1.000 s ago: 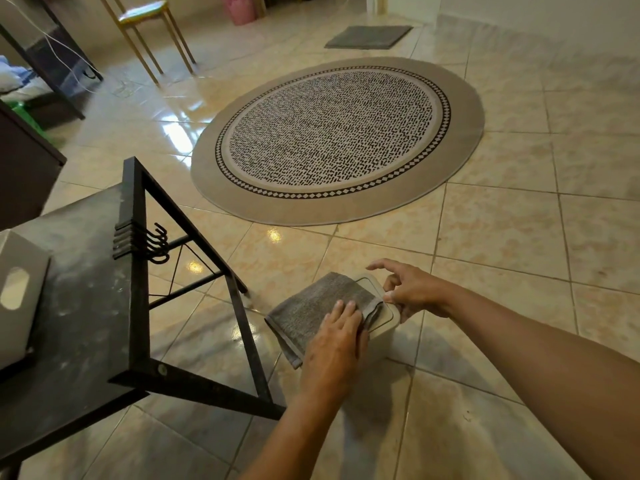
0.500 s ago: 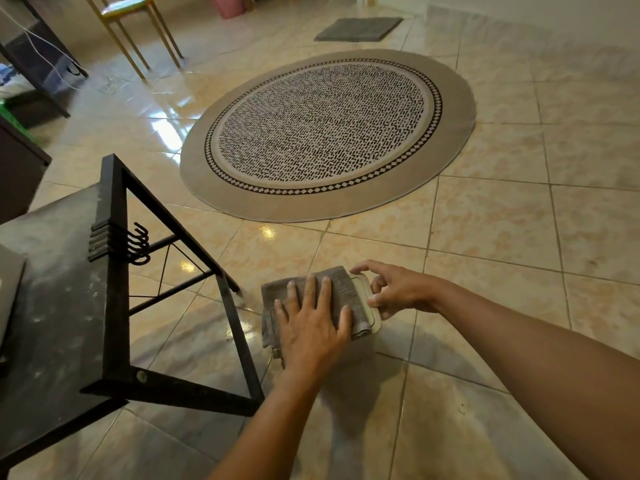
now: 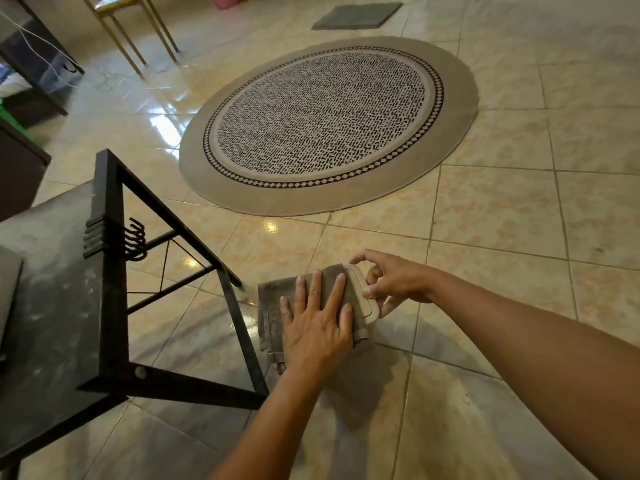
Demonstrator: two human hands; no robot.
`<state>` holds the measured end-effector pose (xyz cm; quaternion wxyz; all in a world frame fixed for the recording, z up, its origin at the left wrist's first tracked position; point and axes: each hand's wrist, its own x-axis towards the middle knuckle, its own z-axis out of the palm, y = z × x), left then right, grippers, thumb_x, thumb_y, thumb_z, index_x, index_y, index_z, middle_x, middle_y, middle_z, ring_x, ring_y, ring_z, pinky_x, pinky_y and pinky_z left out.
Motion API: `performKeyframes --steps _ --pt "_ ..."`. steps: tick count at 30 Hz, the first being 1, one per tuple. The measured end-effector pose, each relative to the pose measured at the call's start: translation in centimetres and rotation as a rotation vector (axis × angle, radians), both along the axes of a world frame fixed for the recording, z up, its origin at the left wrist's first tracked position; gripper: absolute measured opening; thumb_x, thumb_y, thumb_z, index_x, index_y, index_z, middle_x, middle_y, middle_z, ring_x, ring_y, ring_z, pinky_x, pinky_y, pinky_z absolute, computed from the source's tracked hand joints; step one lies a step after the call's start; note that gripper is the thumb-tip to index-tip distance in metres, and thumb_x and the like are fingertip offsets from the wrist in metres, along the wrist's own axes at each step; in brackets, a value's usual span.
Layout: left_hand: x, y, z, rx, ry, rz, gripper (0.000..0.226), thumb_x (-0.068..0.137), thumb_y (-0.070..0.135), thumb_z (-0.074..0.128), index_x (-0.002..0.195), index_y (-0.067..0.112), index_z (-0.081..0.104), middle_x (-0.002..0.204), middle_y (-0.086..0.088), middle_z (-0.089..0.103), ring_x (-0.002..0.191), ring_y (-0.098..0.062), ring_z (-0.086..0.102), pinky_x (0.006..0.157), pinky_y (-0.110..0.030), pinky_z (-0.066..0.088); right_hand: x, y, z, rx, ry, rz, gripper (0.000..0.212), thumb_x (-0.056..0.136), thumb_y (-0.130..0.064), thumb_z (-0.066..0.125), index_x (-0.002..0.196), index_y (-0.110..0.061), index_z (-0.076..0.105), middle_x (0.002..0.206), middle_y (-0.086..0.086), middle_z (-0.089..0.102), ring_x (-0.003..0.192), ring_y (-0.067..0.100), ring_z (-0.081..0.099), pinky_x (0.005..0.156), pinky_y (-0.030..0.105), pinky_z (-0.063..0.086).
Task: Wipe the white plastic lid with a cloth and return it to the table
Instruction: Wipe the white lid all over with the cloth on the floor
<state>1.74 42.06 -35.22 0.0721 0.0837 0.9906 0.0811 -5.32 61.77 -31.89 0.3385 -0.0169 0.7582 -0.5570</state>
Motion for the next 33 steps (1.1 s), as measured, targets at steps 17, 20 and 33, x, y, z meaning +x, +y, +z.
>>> performKeyframes --steps 17,20,33 --pt "-1.6 1.6 -0.4 0.004 -0.010 -0.067 0.056 0.101 0.053 0.007 0.148 0.048 -0.023 0.162 0.009 -0.028 0.147 -0.023 -0.032 0.118 -0.054 -0.017 0.4 -0.5 0.0 -0.031 -0.030 -0.017 0.071 0.089 0.017 0.053 0.142 -0.027 0.037 0.086 0.011 0.049 0.071 0.023 0.061 0.063 0.040 0.063" --pt "-2.2 -0.5 -0.1 -0.025 -0.037 0.095 0.056 0.103 0.050 0.008 0.148 0.046 -0.024 0.163 0.005 -0.025 0.147 -0.024 -0.030 0.119 -0.056 -0.013 0.6 -0.5 -0.1 -0.052 -0.034 -0.044 0.070 0.090 0.013 0.057 0.145 -0.025 0.036 0.089 0.013 0.048 0.073 0.025 0.061 0.064 0.041 0.063" --pt "-1.2 -1.2 0.2 -0.018 -0.026 0.068 0.057 0.101 0.052 0.008 0.151 0.046 -0.019 0.162 0.008 -0.024 0.148 -0.022 -0.028 0.119 -0.055 -0.014 0.1 -0.7 0.1 -0.034 -0.044 -0.052 0.066 0.091 0.012 0.057 0.141 -0.026 0.039 0.086 0.010 0.049 0.067 0.019 0.063 0.062 0.039 0.063"
